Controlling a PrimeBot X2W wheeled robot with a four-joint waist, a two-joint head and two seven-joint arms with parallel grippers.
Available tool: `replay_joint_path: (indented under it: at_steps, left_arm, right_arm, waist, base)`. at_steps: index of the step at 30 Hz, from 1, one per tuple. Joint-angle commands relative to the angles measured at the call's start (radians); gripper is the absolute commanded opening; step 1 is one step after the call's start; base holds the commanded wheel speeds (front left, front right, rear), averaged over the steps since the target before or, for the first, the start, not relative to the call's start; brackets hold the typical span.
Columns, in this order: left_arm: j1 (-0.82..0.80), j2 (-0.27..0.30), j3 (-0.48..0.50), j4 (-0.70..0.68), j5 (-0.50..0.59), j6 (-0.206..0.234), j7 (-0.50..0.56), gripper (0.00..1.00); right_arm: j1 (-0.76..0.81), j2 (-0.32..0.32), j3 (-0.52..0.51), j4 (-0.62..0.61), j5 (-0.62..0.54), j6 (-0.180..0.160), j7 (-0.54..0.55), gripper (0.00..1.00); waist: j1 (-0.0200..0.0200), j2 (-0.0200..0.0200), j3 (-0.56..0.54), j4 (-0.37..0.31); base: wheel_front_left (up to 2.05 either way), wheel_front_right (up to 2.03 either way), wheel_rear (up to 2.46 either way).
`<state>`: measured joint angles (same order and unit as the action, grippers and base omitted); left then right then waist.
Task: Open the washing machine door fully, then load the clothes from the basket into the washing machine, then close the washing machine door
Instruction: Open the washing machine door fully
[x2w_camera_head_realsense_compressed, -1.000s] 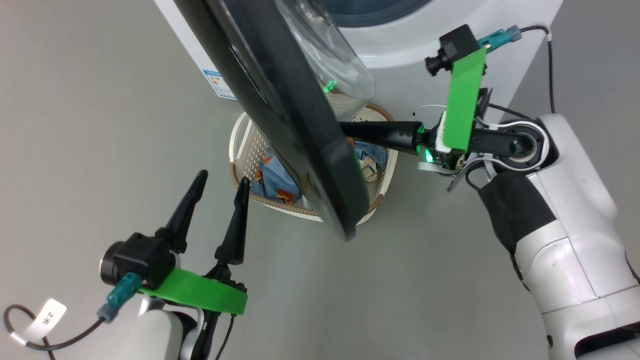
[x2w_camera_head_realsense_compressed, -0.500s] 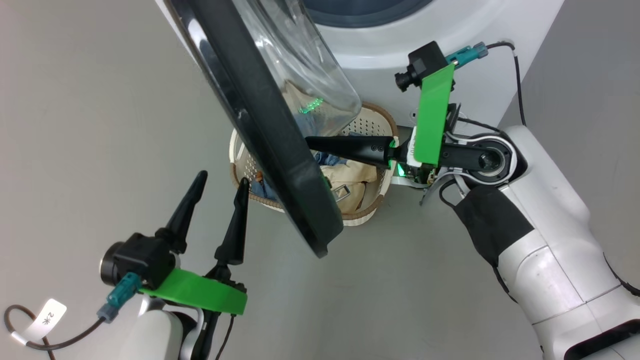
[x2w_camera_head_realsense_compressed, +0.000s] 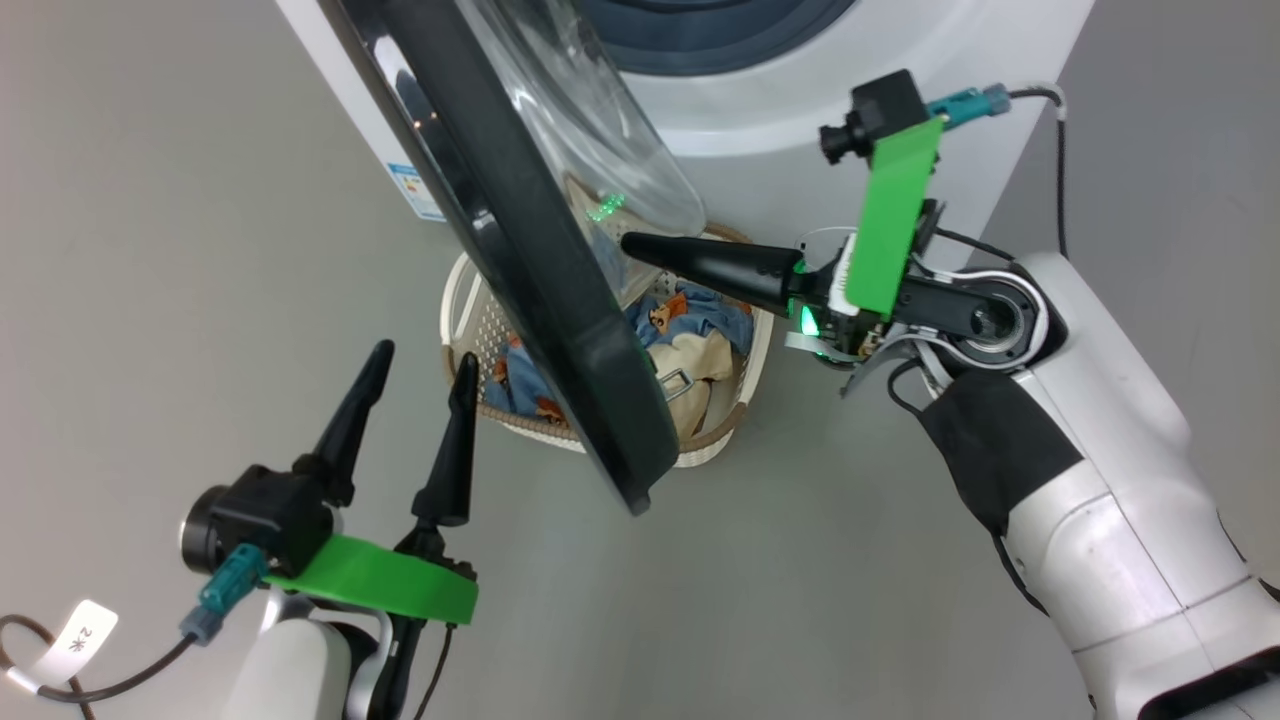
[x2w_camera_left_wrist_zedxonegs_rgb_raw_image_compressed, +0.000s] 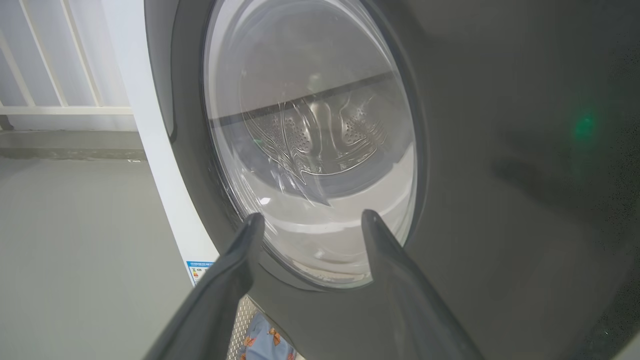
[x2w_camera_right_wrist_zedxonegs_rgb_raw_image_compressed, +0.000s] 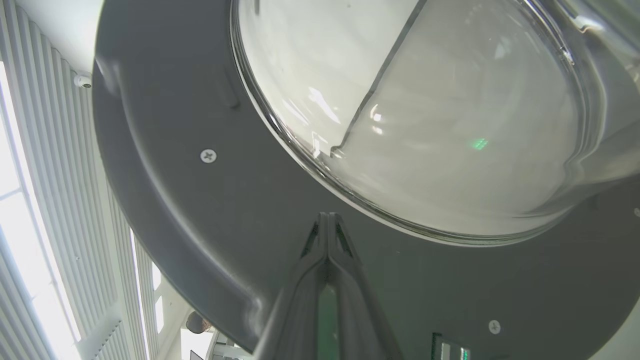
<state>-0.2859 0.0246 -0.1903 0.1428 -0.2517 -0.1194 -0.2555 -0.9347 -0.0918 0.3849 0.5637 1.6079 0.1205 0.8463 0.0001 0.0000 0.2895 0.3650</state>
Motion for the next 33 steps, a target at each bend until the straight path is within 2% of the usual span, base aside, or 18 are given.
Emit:
replay_joint_path:
  at_steps: [1, 15, 16, 17, 19, 21, 33]
  left_arm:
    - [0.002, 0.026, 0.044, -0.017, 0.013, -0.003, -0.006, 1.0]
    - [0.049, 0.026, 0.095, -0.009, 0.07, -0.01, -0.006, 1.0]
    - [0.053, 0.026, 0.099, -0.007, 0.073, -0.01, -0.006, 1.0]
    - [0.057, 0.026, 0.102, -0.006, 0.075, -0.01, -0.006, 1.0]
    - [0.064, 0.026, 0.106, -0.005, 0.077, -0.011, -0.006, 1.0]
    - [0.07, 0.026, 0.108, -0.005, 0.078, -0.011, -0.006, 1.0]
    - [0.095, 0.048, 0.124, -0.003, 0.082, -0.011, -0.006, 1.0]
  right_arm:
    - [0.034, 0.015, -0.011, -0.038, 0.014, 0.01, -0.019, 0.0]
    - [0.183, -0.052, -0.052, -0.129, 0.044, 0.01, -0.113, 0.0]
    - [0.192, -0.056, -0.052, -0.134, 0.043, 0.01, -0.121, 0.04]
    - [0.202, -0.06, -0.052, -0.141, 0.042, 0.01, -0.129, 0.15]
    - [0.219, -0.07, -0.055, -0.154, 0.039, 0.01, -0.152, 0.47]
    - [0.237, -0.081, -0.056, -0.171, 0.027, 0.01, -0.175, 1.0]
    - [0.342, -0.141, -0.1, -0.282, -0.177, 0.01, -0.438, 1.0]
  waist:
    - [-0.0001, 0.0, -0.018, -0.016]
    - [-0.0001, 0.0, -0.107, -0.098]
    - [-0.0001, 0.0, -0.113, -0.104]
    - [-0.0001, 0.0, -0.118, -0.111]
    - [-0.0001, 0.0, -0.128, -0.123]
    - [-0.0001, 0.0, -0.136, -0.135]
    - [-0.0001, 0.0, -0.161, -0.173]
  base:
    - [0.0, 0.0, 0.0]
    - [0.0, 0.0, 0.0]
    - [0.0, 0.0, 0.0]
    - [0.0, 0.0, 0.0]
    - [0.0, 0.0, 0.0]
    - [0.0, 0.0, 0.0]
    - [0.0, 0.0, 0.0]
